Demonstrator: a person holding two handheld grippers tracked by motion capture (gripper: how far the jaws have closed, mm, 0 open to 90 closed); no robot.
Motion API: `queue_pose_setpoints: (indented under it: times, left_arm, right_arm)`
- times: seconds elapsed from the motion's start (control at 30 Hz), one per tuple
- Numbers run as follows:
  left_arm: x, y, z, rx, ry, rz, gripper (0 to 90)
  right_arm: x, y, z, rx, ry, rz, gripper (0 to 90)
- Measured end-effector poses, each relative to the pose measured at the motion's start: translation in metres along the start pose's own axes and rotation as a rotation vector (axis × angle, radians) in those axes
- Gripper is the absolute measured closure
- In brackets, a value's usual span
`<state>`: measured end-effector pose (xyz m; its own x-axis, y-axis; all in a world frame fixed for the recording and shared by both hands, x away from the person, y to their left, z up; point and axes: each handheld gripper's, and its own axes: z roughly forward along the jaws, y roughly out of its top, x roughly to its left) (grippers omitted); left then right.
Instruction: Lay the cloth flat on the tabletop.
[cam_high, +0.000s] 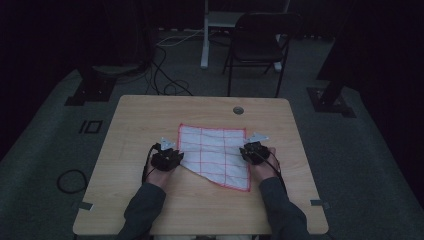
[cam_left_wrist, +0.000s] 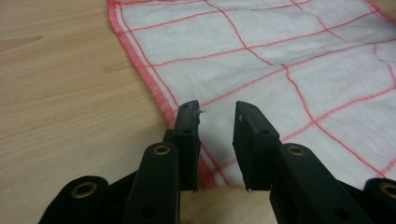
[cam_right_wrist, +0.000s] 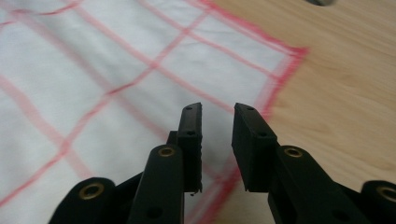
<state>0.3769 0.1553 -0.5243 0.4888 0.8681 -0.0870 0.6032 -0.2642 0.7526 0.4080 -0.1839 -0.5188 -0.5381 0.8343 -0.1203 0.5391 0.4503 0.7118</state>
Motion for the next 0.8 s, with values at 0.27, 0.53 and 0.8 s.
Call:
queue_pose_setpoints:
  times: [0.27,0.53,0.8]
  left_arm:
    - [-0.004,-0.012,-0.014,-0.012,-0.012,-0.002,71.7]
    - [-0.006,-0.019,-0.026,-0.029,-0.022,-0.001,71.7]
    - [0.000,-0.028,-0.031,-0.025,-0.008,-0.011,71.4]
  right_arm:
    - [0.044,-0.003,-0.017,-0.036,0.090,-0.099,69.8]
    - [0.083,-0.001,-0.023,-0.060,0.170,-0.163,66.7]
    - [0.117,0.004,-0.017,-0.057,0.241,-0.204,63.5]
